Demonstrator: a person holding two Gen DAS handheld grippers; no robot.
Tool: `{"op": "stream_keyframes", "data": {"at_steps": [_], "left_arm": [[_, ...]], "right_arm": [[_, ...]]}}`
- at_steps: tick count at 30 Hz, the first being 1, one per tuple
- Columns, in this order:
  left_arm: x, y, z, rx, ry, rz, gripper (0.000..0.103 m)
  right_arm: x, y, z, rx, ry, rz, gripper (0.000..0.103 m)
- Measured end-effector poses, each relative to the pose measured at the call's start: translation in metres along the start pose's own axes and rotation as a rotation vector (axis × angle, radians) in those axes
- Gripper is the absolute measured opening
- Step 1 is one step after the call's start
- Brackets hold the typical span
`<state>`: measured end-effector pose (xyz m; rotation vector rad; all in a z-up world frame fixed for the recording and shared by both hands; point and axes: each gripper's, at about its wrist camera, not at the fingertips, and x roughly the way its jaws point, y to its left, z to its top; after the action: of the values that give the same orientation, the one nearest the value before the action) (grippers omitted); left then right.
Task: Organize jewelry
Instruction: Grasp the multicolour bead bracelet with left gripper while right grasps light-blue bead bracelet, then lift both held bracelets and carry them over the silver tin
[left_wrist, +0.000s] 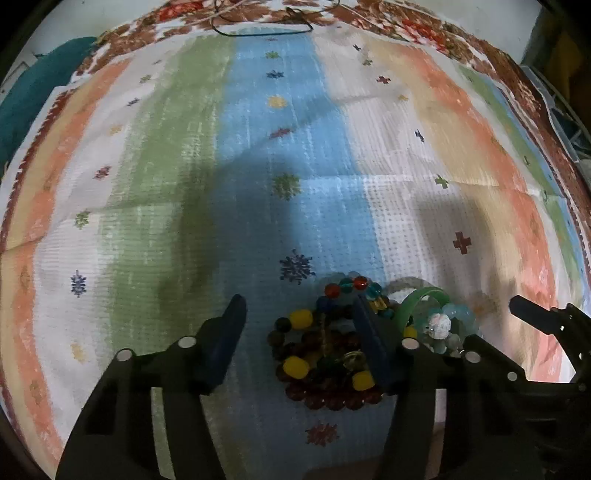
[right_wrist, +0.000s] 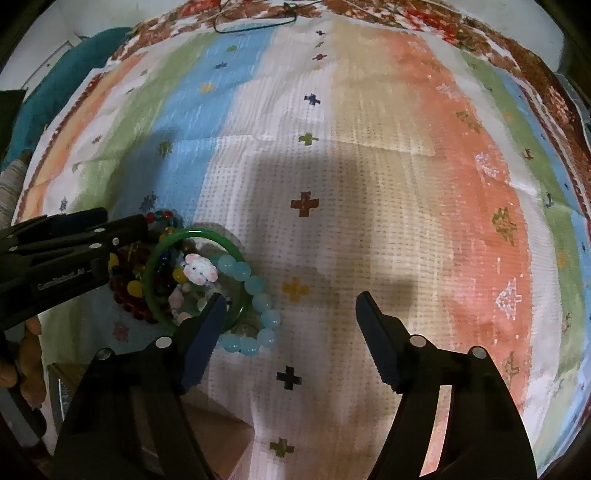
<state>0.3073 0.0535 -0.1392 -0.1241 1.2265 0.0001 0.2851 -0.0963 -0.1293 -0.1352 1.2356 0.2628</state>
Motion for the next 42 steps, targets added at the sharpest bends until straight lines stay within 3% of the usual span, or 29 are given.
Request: {"op": "stream_keyframes", "data": {"at_steps": [8,13,18,26,42], "left_arm": [[0.013,-0.004,0.005,0.016,0.038,-0.03,0.026],[0.013,-0.005,0.003,0.022,0.037,-0.034,0.01],[0.009,-0.004,0.002,0.008,0.033,-0.028,0.009],[-0.023,-0.002,0.002,0.006,-0.024,-0.036,0.009],[-0.091,-0.017,-0.003,0.021,-0.158,-0.062,0.009]], "right_arm": [[0.01,0.002,0.001,-0.019,0.011,0.033,0.047],[0.01,0.005,0.0,-0.022,0.017,0.075,0.028],[0.009,0.009,-0.001,-0.033,0.018,0.098,0.012],[-0.009,0.006,0.001,-0.04,-0.012,0.105,0.012],[-0.083,0.022,0.002,-0.108,-0.2,0.079,0.012]]}}
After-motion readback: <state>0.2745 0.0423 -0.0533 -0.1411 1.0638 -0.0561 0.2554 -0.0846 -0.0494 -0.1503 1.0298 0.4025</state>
